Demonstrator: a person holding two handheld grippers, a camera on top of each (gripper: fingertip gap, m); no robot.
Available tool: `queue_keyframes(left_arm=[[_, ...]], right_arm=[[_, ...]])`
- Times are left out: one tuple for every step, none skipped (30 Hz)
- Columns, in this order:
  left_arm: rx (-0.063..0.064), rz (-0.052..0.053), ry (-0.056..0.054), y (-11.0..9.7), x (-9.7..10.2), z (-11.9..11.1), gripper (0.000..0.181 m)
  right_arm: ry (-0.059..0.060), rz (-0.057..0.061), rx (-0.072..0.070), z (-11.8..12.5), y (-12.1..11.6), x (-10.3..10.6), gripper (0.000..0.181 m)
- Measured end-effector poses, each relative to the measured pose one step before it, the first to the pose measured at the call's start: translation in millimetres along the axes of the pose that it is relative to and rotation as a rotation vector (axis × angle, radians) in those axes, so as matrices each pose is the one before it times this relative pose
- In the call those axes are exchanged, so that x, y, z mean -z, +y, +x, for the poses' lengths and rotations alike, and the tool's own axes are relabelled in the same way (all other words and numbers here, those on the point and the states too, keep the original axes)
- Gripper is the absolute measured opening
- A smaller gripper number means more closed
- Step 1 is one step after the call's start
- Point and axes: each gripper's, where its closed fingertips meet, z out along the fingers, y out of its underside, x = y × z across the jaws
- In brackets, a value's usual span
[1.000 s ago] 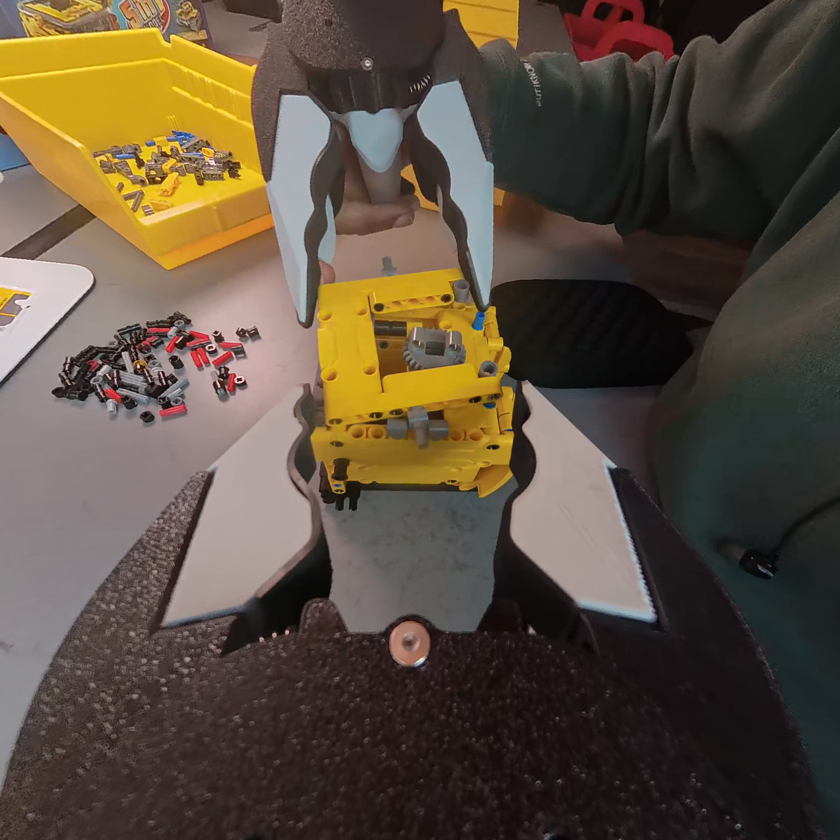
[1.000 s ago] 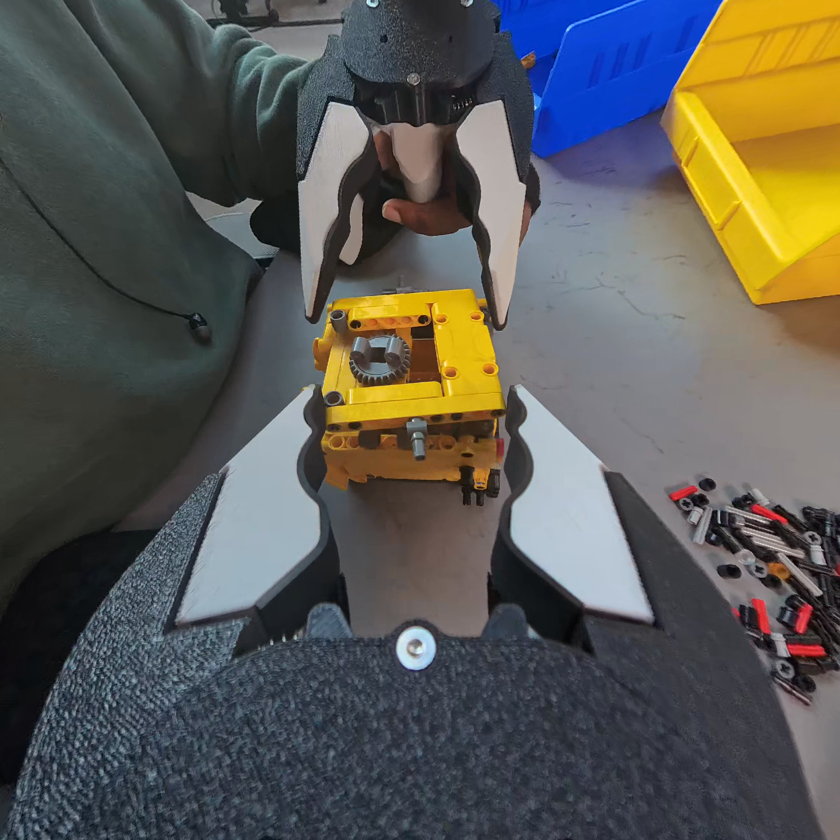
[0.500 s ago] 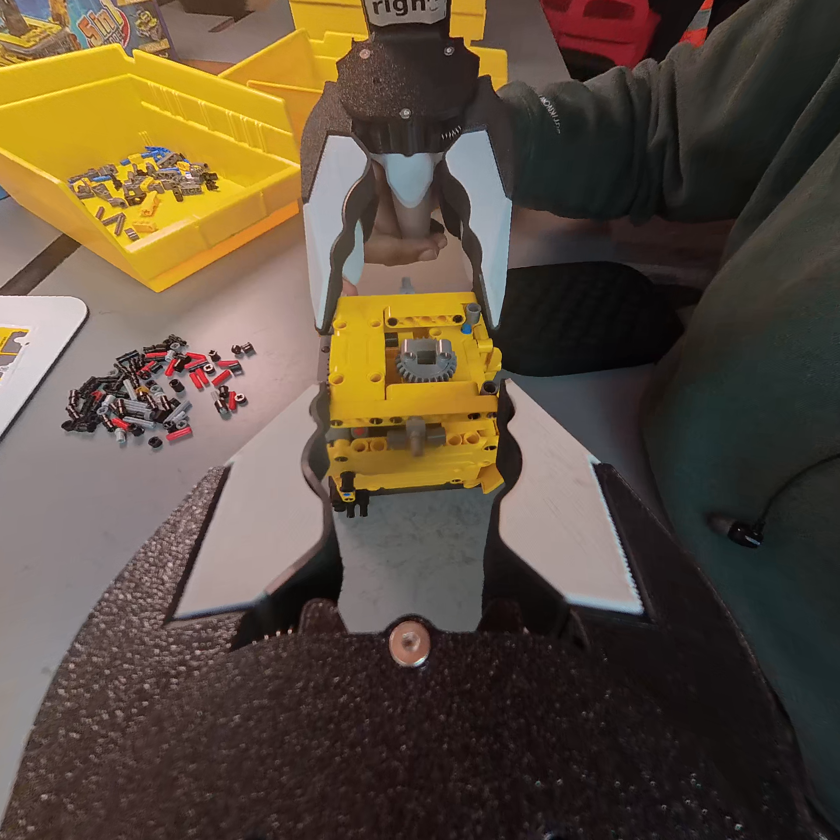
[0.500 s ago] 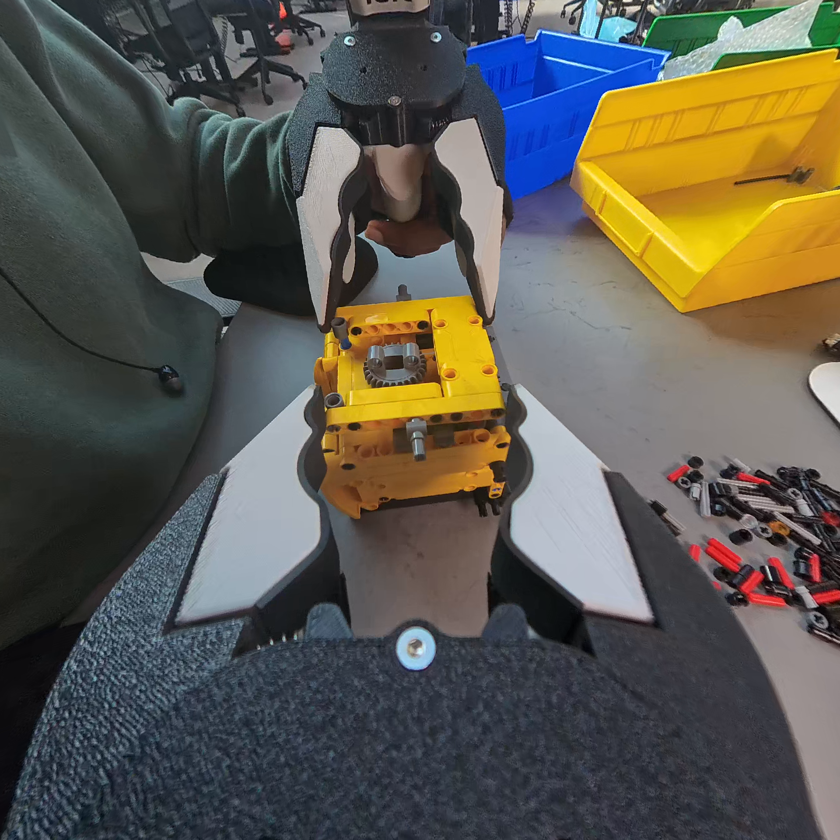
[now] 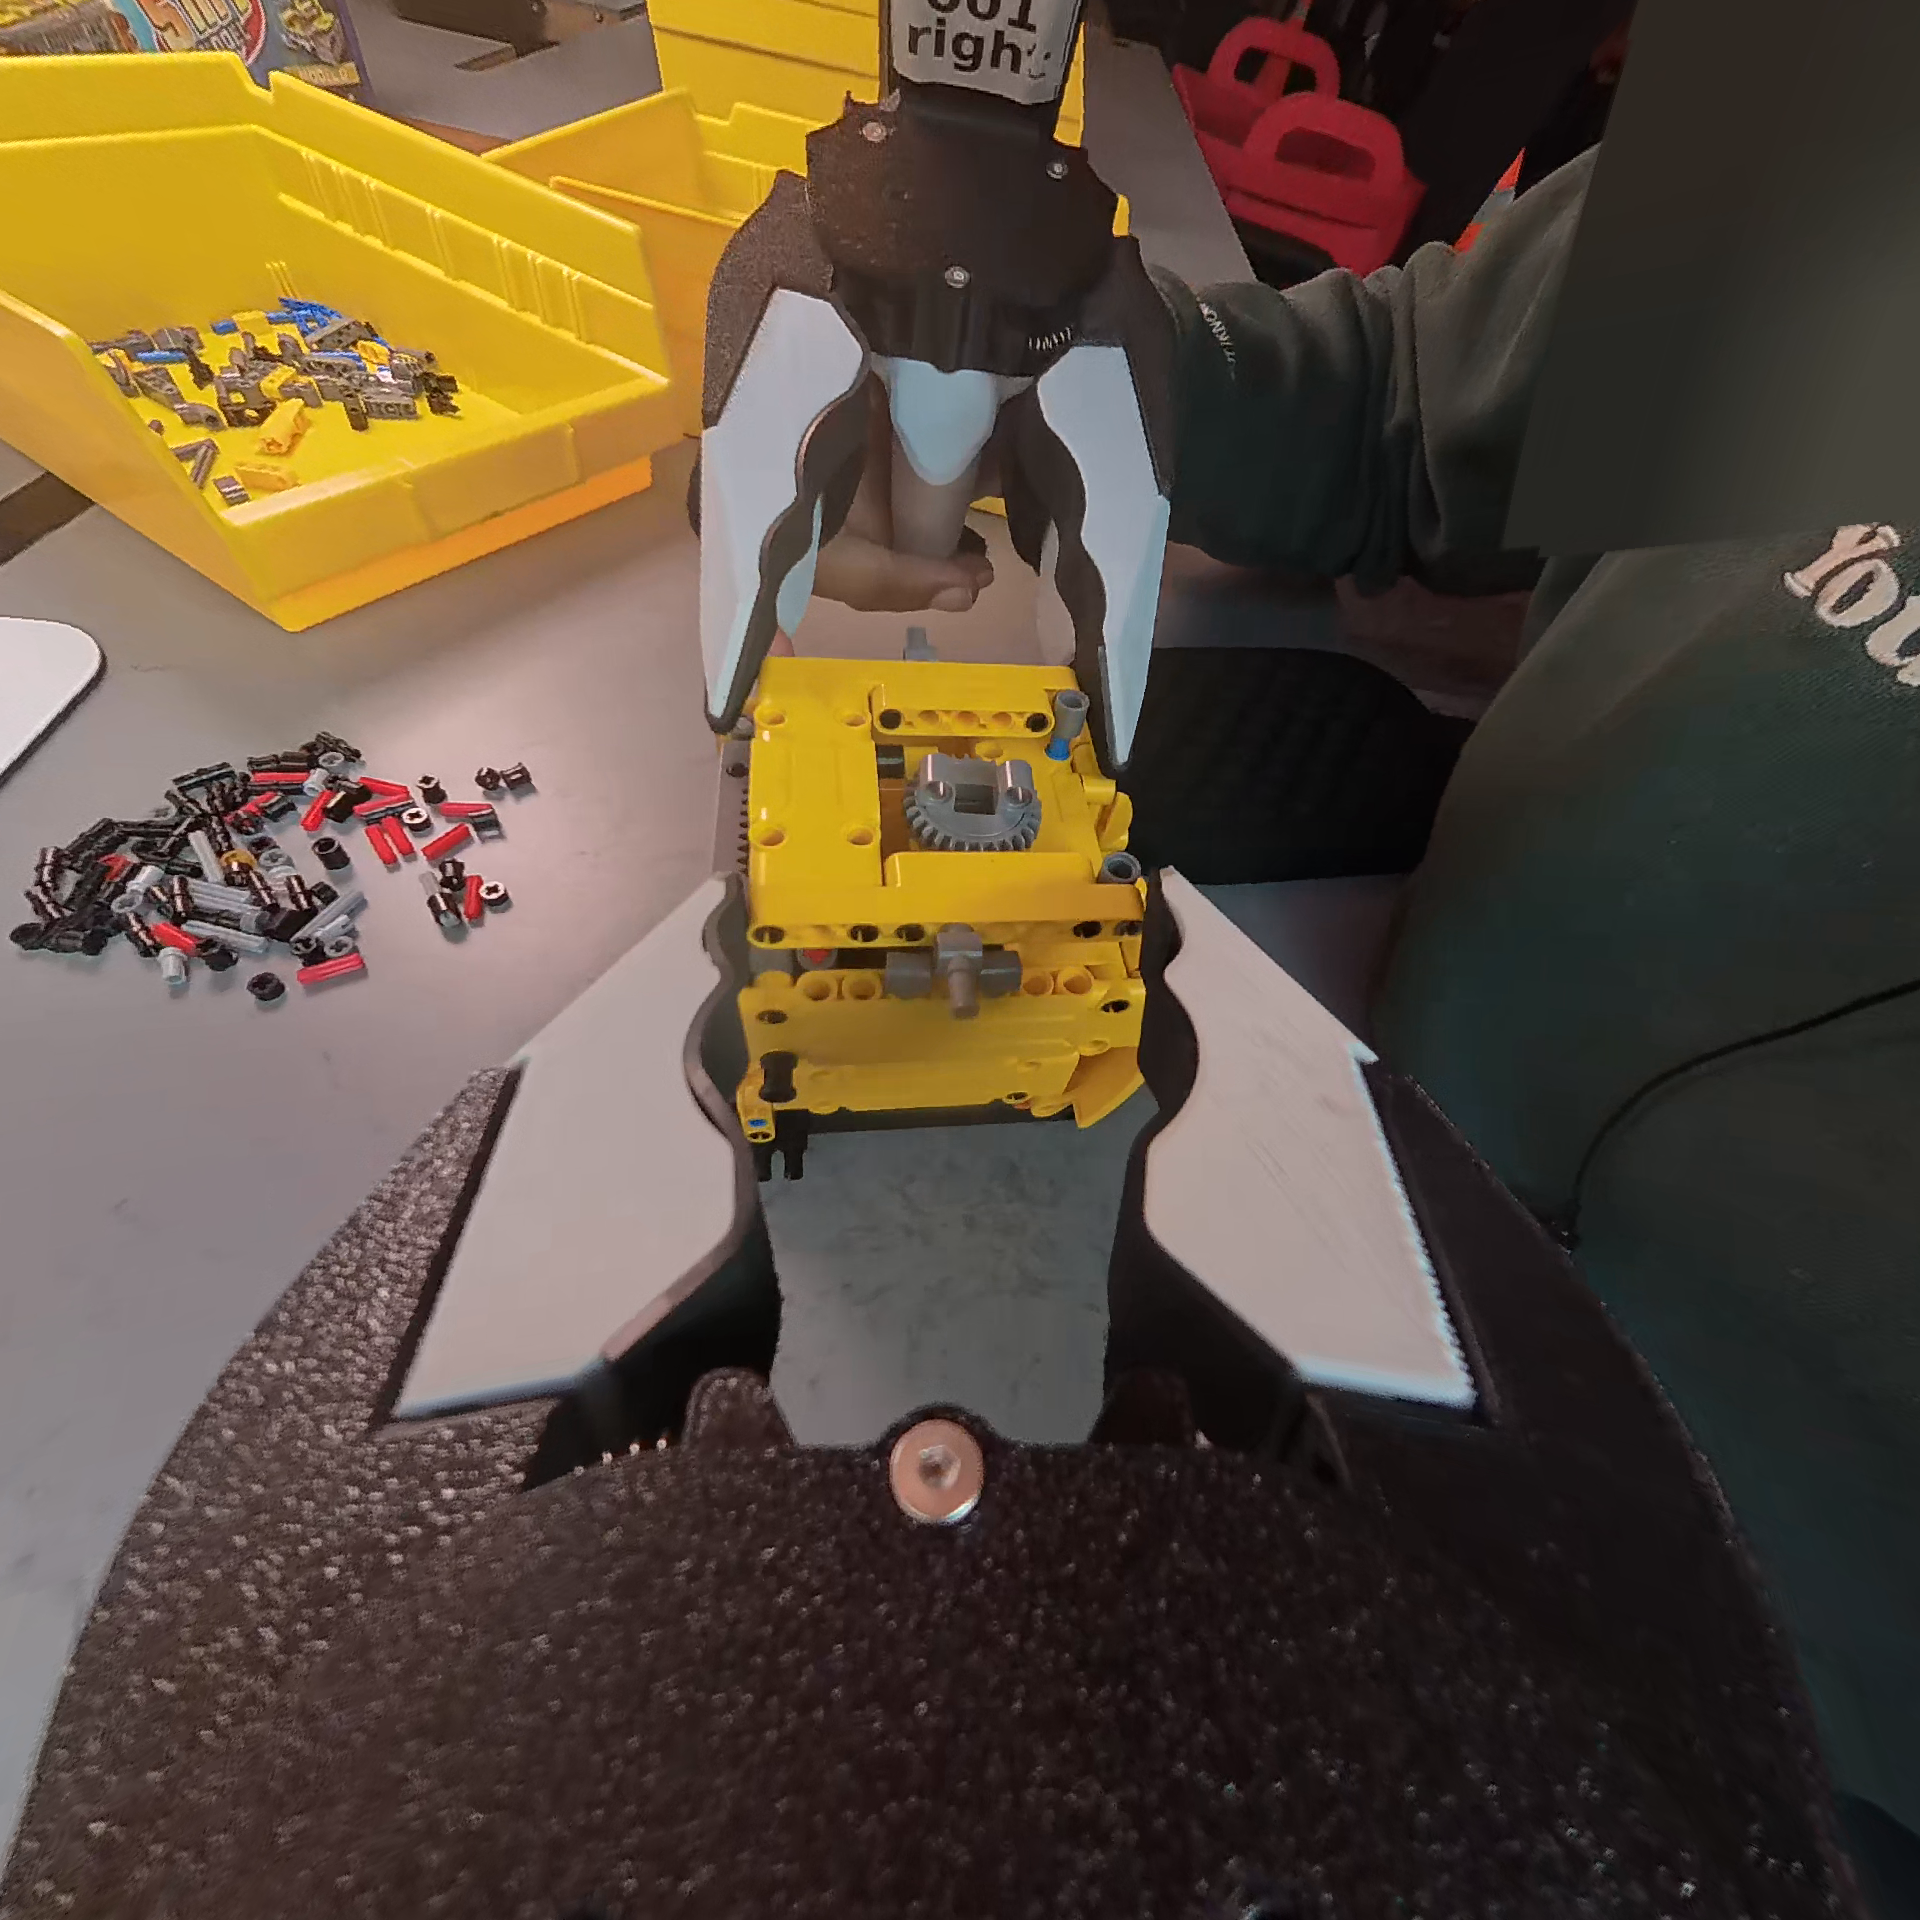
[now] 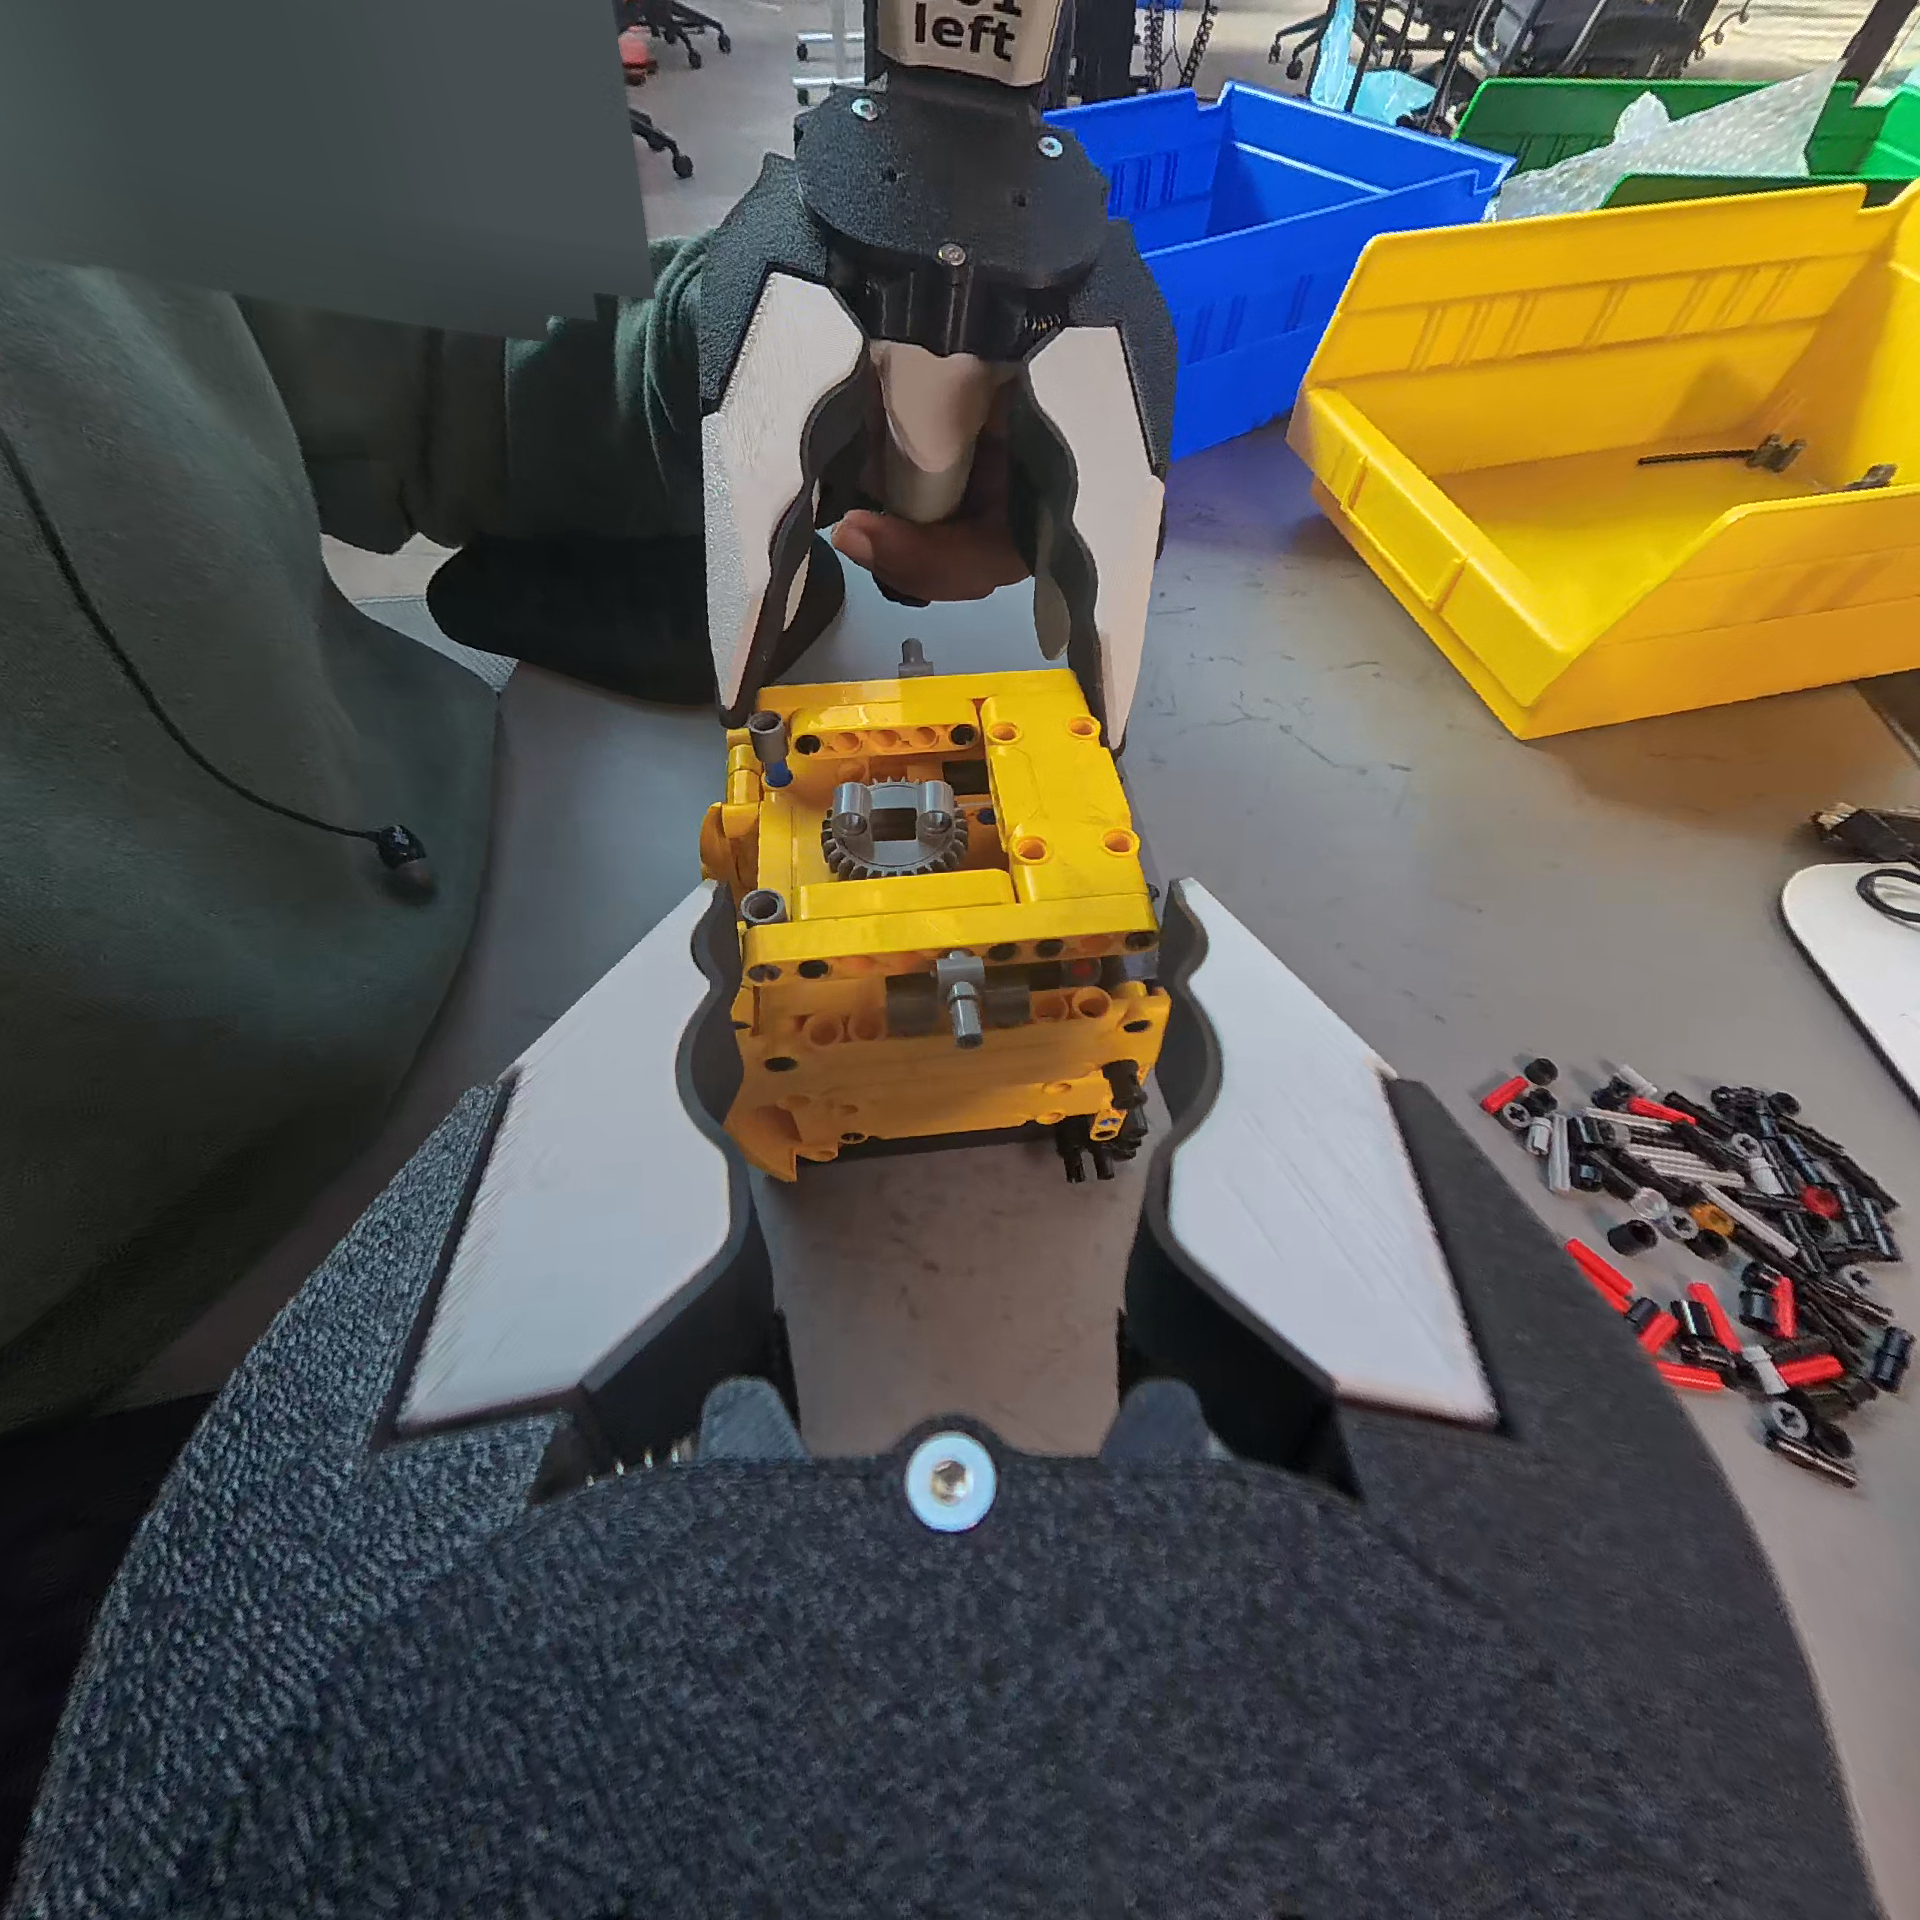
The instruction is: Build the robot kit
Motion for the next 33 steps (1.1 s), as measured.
queue_keyframes(left_arm=[[0.0021,0.0002,0.0004,-0.07,-0.03,-0.01,0.075],[0.0027,-0.0016,0.0005,-0.06,-0.25,-0.03,0.075],[-0.0028,-0.0014,-0.0006,-0.21,0.05,0.02,0.075],[-0.0058,-0.0032,-0.0012,-0.16,0.14,-0.05,0.075],[-0.0055,-0.0051,-0.0015,-0.16,0.14,-0.03,0.075],[-0.0072,-0.0063,-0.0023,-0.14,0.11,-0.13,0.075],[-0.0097,-0.0072,-0.0033,-0.4,0.16,0.06,0.075],[-0.013,-0.0066,-0.0073,-0.56,0.13,-0.24,0.075],[-0.0148,-0.007,-0.0091,-0.6,0.24,-0.41,0.075],[-0.013,-0.0086,-0.0074,-0.49,0.17,-0.04,0.075],[-0.0109,-0.0086,-0.0057,-0.29,-0.02,0.15,0.075],[-0.0065,-0.0084,-0.0052,-0.25,-0.02,0.02,0.075],[-0.004,-0.0074,-0.0038,-0.18,-0.04,0.04,0.075],[-0.0037,-0.006,-0.0023,-0.02,-0.05,0.23,0.074],[-0.0035,-0.0058,0.0003,0.17,-0.07,0.54,0.074],[-0.0015,-0.0038,-0.0008,0.02,-0.13,0.2,0.074],[0.0002,-0.0034,-0.0006,0.05,0.02,0.08,0.074],[0.0008,-0.0036,0.0006,0.2,0.11,-0.04,0.074],[0.0005,-0.0031,0.0002,0.32,0.23,-0.15,0.074],[0.0016,-0.0021,0.0009,0.33,0.03,-0.06,0.074],[0.004,-0.0024,0.0018,0.45,-0.02,0.0,0.074],[0.0046,-0.0026,0.0015,0.72,0.05,-0.11,0.074],[0.0058,-0.0011,0.0026,0.34,0.06,-0.01,0.074],[0.0054,-0.0001,0.003,0.07,-0.03,0.07,0.074],[0.0037,0.0007,0.0026,-0.42,-0.17,0.09,0.074],[0.0041,-0.0036,0.0007,-0.22,-0.22,-0.16,0.074],[0.0018,-0.0067,0.0012,-0.32,-0.17,-0.08,0.074],[-0.0044,-0.0086,-0.0005,-0.35,-0.02,-0.05,0.074],[-0.0065,-0.0101,-0.0004,-0.2,-0.24,0.03,0.074],[-0.0038,-0.0095,0.0006,-0.15,-0.16,-0.12,0.074],[0.0,-0.0077,0.0023,0.01,-0.08,-0.15,0.074],[0.0042,-0.0055,0.0038,0.3,-0.13,-0.17,0.074],[0.0059,-0.0037,0.0044,0.57,0.07,-0.09,0.074]], right_arm=[[0.0085,-0.0097,0.0124,0.11,2.1,-0.78,0.081],[0.0102,-0.0044,0.0111,0.35,1.32,-0.92,0.081],[0.0048,0.0044,0.0029,0.09,-0.28,0.04,0.081],[0.0025,0.0023,0.0006,0.15,-0.25,0.03,0.081],[0.003,0.0003,0.0036,0.04,-0.23,0.13,0.081],[0.0026,-0.0014,0.0053,0.05,-0.29,0.32,0.081],[-0.0005,-0.0042,0.0025,-0.21,-0.16,0.63,0.081],[0.0002,-0.0077,-0.002,0.27,0.22,0.77,0.081],[0.0016,-0.0082,-0.0054,0.65,0.13,1.17,0.082],[0.0016,-0.0034,-0.0057,0.68,-0.87,1.78,0.083],[0.0033,-0.0004,-0.0043,0.72,-1.99,2.7,0.083],[0.0026,-0.0012,0.0014,0.04,-2.88,3.8,0.081],[0.0097,0.0007,0.0122,0.34,-4.01,4.85,0.078],[0.0098,-0.0011,0.0233,-0.6,-4.55,5.33,0.071],[-0.0003,-0.008,0.028,-2.81,-4.06,4.76,0.063],[-0.009,-0.0185,0.0305,-5.1,-2.84,2.99,0.052],[-0.0106,-0.0254,0.0314,-6.11,-1.63,0.85,0.046],[-0.0091,-0.0353,0.0335,-6.23,0.29,-1.14,0.042],[-0.0015,-0.0439,0.0375,-4.68,2.47,-2.2,0.038],[0.0134,-0.0377,0.0357,-1.89,2.56,-2.39,0.033],[0.0154,-0.0258,0.0267,-0.52,1.89,-2.13,0.029],[0.0026,-0.0135,0.0124,-1.4,0.66,-1.63,0.026],[-0.0034,-0.0049,0.0012,-1.24,-0.36,-1.26,0.024],[-0.0053,-0.0057,-0.0019,-1.2,0.16,-1.25,0.022],[-0.0031,-0.0174,0.0033,-0.67,2.3,-1.2,0.02],[0.006,-0.0159,0.0081,0.58,2.53,-1.02,0.018],[0.0008,0.0016,0.0054,-0.09,-0.2,0.51,0.018],[-0.0007,-0.0065,-0.0027,0.11,0.41,0.49,0.017],[-0.0019,-0.0047,0.0023,-0.67,0.06,0.56,0.017],[0.0022,-0.0063,0.0084,-0.33,0.43,0.03,0.017],[0.0028,-0.0053,0.0068,0.01,0.22,-0.11,0.017],[0.0007,-0.0051,-0.0006,0.12,0.16,-0.29,0.017],[-0.001,-0.0032,-0.0041,0.04,-0.15,-0.34,0.016]])
